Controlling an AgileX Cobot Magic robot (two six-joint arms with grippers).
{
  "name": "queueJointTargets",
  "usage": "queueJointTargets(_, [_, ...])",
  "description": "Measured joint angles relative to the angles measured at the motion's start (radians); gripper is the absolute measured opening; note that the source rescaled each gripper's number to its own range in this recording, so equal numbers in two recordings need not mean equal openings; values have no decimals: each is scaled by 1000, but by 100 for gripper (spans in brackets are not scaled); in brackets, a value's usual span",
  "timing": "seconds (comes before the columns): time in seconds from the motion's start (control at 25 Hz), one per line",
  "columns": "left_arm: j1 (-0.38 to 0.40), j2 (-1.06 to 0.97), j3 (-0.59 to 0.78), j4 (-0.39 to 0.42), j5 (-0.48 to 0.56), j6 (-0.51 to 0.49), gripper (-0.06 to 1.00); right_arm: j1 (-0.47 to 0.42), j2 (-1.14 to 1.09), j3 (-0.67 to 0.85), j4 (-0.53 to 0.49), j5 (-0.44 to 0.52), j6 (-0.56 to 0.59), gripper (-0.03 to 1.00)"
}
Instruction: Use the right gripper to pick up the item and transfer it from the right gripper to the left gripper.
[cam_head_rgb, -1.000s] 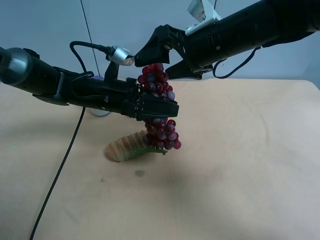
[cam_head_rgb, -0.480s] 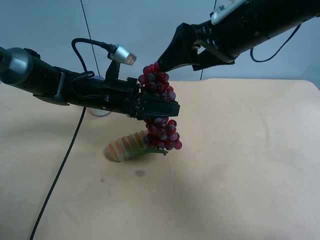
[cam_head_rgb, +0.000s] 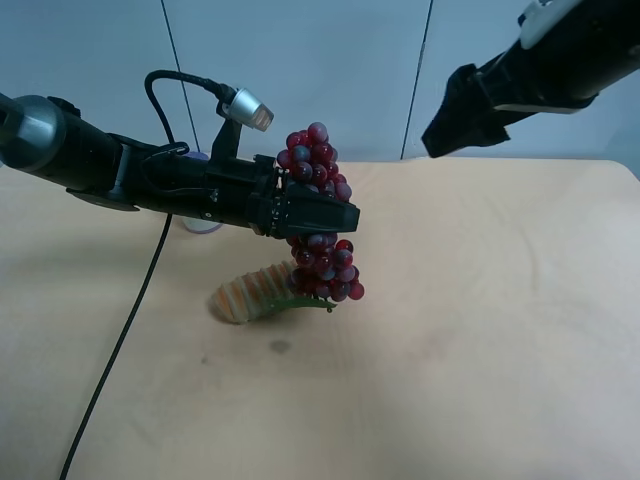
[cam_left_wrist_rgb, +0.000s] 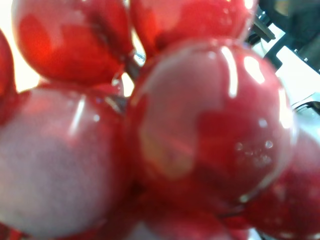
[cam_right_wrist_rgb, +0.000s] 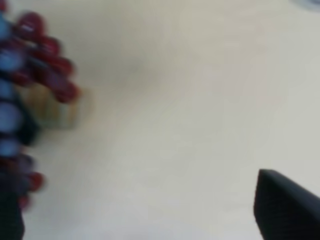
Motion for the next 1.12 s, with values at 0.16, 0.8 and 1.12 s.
queueJointTargets(0.16, [0, 0, 0, 0, 0, -9, 8, 0, -78, 0, -144, 65, 101, 84])
queueJointTargets(0.8, [0, 0, 0, 0, 1, -24, 7, 0, -632, 196, -293, 348, 249, 92])
queueJointTargets(1.12, [0, 0, 0, 0, 1, -33, 6, 0, -952, 380, -342, 356, 289, 93])
